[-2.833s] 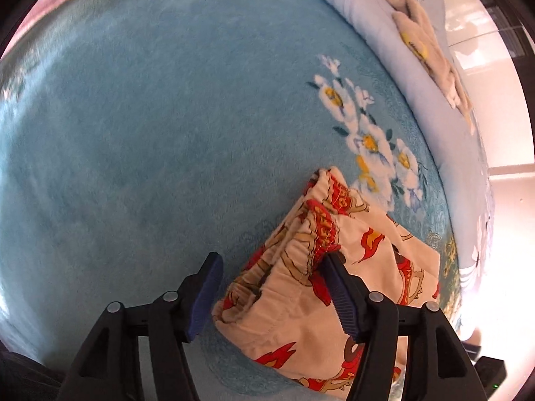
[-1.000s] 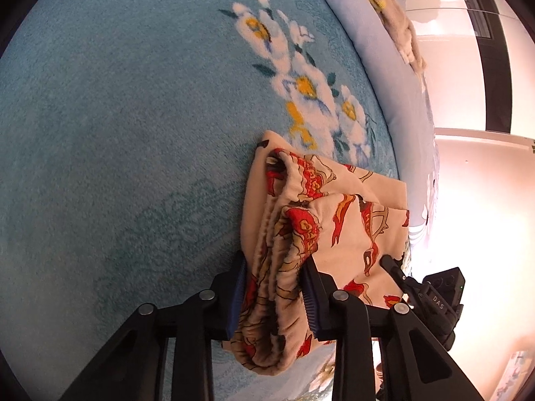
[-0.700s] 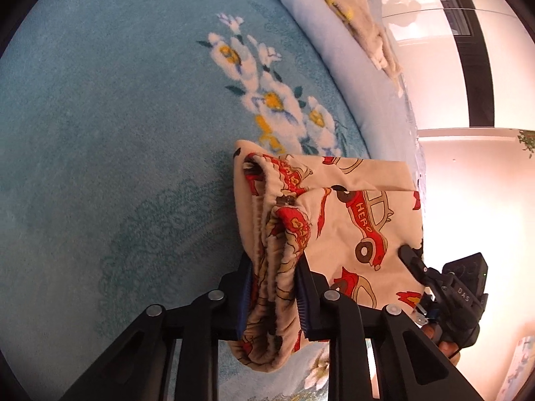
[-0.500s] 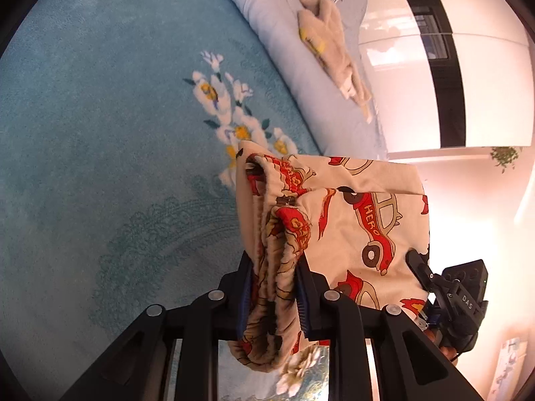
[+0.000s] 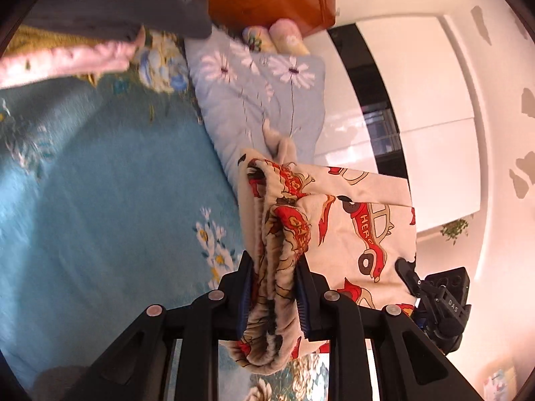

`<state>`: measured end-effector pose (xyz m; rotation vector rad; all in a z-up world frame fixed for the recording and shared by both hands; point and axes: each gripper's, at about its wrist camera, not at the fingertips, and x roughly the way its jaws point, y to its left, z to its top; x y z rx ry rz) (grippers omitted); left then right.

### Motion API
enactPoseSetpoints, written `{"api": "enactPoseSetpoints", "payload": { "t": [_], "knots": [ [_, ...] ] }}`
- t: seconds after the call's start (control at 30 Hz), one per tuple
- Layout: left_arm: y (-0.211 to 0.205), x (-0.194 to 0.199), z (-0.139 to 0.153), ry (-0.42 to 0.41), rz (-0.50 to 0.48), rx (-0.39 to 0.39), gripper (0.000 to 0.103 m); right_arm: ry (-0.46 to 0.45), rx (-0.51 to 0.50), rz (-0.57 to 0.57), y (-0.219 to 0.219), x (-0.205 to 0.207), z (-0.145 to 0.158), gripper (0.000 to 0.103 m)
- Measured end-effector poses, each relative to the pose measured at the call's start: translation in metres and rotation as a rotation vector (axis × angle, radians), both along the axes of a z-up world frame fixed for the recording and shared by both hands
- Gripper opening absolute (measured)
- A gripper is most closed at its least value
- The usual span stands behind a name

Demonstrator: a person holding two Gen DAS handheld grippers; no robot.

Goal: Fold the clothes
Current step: 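Lift the folded pants with both grippers and carry toward the clothes stack, then lower the folded pants onto the clothes stack with both grippers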

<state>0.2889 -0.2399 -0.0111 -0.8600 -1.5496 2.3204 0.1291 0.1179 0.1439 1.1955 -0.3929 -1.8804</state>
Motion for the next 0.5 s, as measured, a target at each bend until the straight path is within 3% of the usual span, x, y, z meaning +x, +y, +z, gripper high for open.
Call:
{"api": "enactPoseSetpoints", "payload": {
  "t": [0.17, 0.3, 0.5],
  "knots": [
    [-0.088, 0.05, 0.069, 0.099, 0.171, -0.162, 0.025, 0.029, -0.076, 0.174, -0.108, 0.002, 0.045, 0.015],
    [-0.163, 0.083, 0.108, 0.125, 0.283, -0.251, 0.025, 0.071, -0.116, 0.344, -0.212, 0.01, 0.079, 0.015],
    [-0.264, 0.093, 0.133, 0.085, 0.399, -0.328, 0.025, 0.048, -0.098, 0.495, -0.35, 0.011, 0.088, 0.015]
  ]
}}
